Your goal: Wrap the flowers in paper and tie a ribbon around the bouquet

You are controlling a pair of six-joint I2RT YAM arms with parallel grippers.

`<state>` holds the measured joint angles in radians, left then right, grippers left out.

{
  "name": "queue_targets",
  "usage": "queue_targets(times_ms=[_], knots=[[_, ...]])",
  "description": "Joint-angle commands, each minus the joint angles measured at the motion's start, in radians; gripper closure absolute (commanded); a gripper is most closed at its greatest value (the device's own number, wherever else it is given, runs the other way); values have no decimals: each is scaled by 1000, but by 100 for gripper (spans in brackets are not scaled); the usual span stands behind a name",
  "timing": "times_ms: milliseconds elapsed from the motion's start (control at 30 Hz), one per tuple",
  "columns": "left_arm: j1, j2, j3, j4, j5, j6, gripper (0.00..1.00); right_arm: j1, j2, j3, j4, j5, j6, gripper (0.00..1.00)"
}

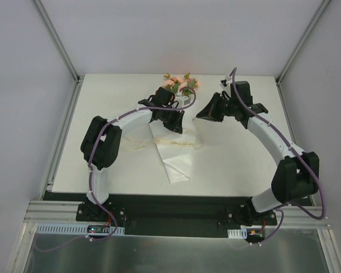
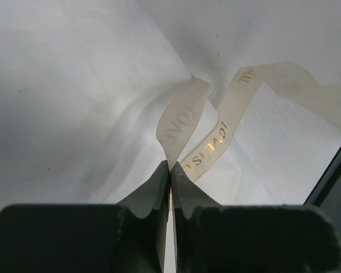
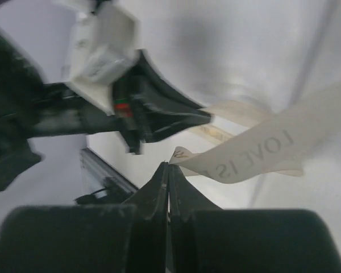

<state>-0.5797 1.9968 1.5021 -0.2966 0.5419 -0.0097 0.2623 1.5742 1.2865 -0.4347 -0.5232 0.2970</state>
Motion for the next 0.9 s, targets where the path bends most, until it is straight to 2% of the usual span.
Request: queue_targets(times_ms=[0,33,133,167,300,367,467,500,567,667,733,867], knots=[[26,2,33,-10,99,-41,95,80,-77,-121,462,-88,518,99],[30,-1,29,-9,99,-45,95,81,-80,-139,550,-65,569,99],[43,-3,20,-9,141,-52,96,69,-43,-113,568,34,707,99],[43,-1,21,-9,148,-53,96,69,-33,-118,570,76,806,99],[46,-6,9,4,153,-75,96,94,24,-145,661,132,971,99],[55,-12,-22,40,171,-94,93,110,4,-174,691,210,979,99],[84,-65,-97,146,208,-159,82,115,-16,-179,590,293,955,99],[95,-76,-115,169,220,-179,73,114,-5,-187,597,282,979,99],[95,-101,-156,210,234,-182,66,118,12,-174,616,264,973,99],[95,-107,-180,270,218,-222,61,127,-11,-187,610,278,984,99],[95,-133,-219,374,211,-266,59,133,-26,-197,620,275,1016,99],[96,-300,-434,600,175,-352,53,164,-43,-153,668,247,1050,99]])
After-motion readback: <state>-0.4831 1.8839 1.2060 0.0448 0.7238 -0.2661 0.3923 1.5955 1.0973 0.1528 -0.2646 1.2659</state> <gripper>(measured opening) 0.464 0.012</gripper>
